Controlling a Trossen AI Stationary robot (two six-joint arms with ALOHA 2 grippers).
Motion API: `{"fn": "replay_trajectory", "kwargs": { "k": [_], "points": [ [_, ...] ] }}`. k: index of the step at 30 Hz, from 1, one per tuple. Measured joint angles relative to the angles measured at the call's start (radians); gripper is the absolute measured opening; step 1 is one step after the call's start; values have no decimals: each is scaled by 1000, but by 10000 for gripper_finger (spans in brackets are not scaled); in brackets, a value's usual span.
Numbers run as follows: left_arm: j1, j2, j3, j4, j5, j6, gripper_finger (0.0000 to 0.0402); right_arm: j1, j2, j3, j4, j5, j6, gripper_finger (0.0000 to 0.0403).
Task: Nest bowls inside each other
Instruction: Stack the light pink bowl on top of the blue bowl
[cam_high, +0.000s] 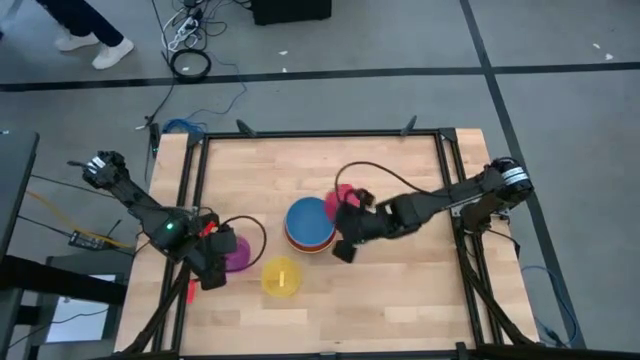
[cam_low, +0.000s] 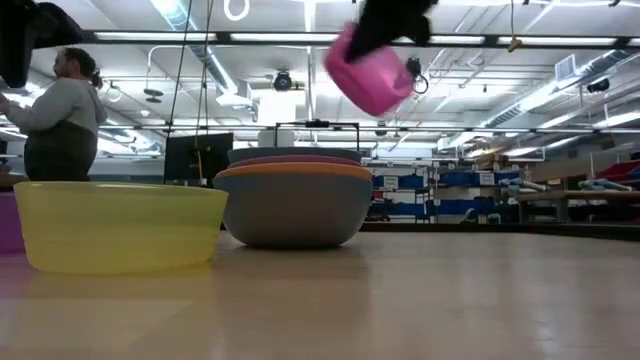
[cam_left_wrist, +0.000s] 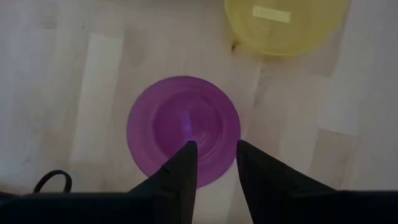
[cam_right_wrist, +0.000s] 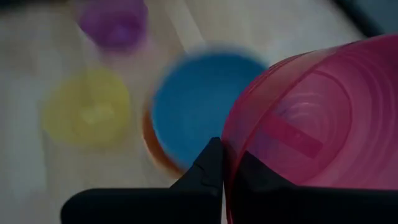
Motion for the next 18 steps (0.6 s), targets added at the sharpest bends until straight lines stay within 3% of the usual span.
{"fn": "replay_trajectory", "kwargs": {
  "k": [6, 12, 18],
  "points": [
    [-86, 38, 0, 0, -36, -18, 121, -36, 0, 0, 210, -68, -137, 0],
    [-163, 134, 0, -33, -106, -13, 121, -43, 30, 0, 216, -118, -161, 0],
    [-208, 214, -48, 16, -109, -48, 121, -46, 104, 0, 214, -156, -148, 2]
  ]
}}
